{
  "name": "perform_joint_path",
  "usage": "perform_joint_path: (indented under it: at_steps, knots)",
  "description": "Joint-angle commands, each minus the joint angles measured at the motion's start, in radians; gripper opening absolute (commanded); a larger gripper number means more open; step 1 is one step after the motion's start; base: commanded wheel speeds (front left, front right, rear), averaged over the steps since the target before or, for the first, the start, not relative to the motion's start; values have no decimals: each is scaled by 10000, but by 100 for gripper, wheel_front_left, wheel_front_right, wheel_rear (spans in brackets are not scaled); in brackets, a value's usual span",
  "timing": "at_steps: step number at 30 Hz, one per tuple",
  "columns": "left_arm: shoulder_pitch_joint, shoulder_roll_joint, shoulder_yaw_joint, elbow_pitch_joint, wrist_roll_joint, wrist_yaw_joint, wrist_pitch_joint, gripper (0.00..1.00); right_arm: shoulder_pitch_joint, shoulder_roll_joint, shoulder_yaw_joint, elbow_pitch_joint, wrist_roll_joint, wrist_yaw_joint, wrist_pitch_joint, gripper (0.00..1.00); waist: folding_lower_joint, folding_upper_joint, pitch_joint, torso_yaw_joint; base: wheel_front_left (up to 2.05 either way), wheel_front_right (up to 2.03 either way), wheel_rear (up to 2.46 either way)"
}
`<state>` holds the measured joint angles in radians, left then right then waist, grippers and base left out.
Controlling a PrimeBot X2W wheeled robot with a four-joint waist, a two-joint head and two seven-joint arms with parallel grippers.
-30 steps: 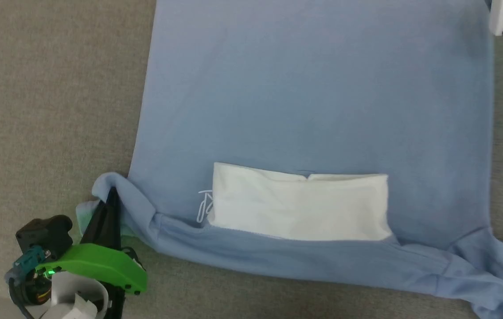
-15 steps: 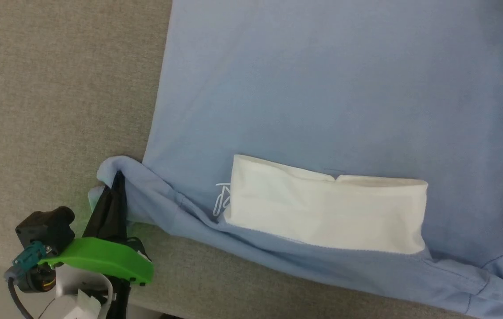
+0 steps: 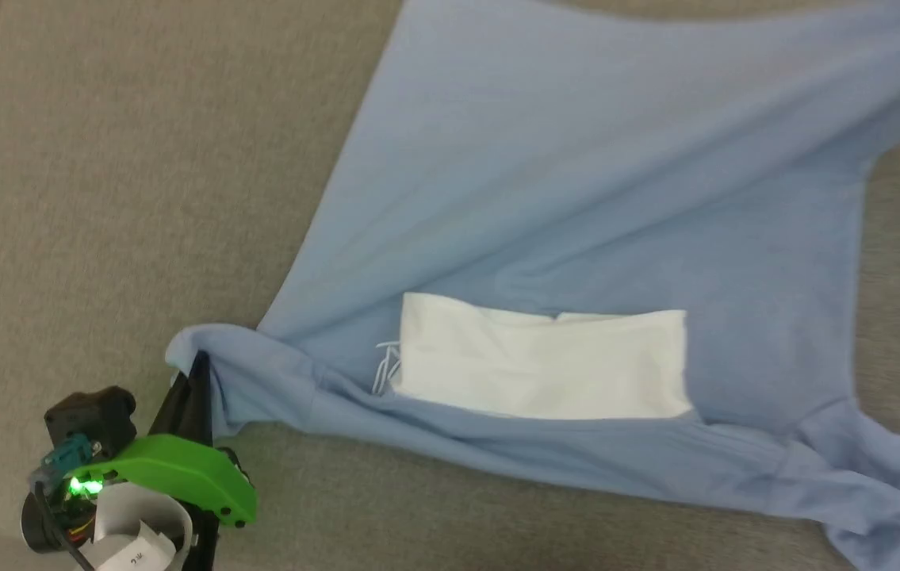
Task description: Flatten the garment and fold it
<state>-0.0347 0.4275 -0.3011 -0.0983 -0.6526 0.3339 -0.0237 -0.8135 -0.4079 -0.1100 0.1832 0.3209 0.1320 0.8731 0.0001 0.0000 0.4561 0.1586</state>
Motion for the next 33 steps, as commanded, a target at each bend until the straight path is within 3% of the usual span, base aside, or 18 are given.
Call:
perform_joint_path:
  at_steps: [1,10,16,20,21,22,28,33]
  knots:
    - [110,61,30,102,-49,-27,0,0,873,-46,-160,-434,232,-13,148,0,-1,0,-1718,-1372,0,0,0]
    - [723,31,70,295,-249,157,52,0,6031,1444,-1192,-2591,1005,-13,986,0,-1,0,-2482,-2135,0,0,0]
    - [833,-82,5,544,-370,151,66,0,8307,2139,-435,-2912,1167,-13,1455,0,-1,0,-2622,-2143,0,0,0]
    - [898,-118,-6,665,-441,139,58,0,8748,1965,-29,-2815,1773,-13,1466,0,-1,0,-2683,-2099,0,0,0]
    - [908,-118,-2,678,-451,141,55,0,8660,1954,-74,-2879,1941,-13,1241,42,-1,0,-2693,-2084,0,0,0]
    - [908,-117,0,684,-460,143,54,0,8492,1929,-159,-2947,2162,-13,894,100,-1,0,-2703,-2047,0,0,0]
    - [927,-65,62,561,-468,216,33,0,6680,1729,-60,-3373,2658,-13,-1301,100,-1,0,-2661,-1789,0,0,0]
    - [799,-144,18,327,-454,315,71,0,4714,1438,1076,-2293,2215,-13,-2223,100,-1,0,-2295,-1200,0,0,0]
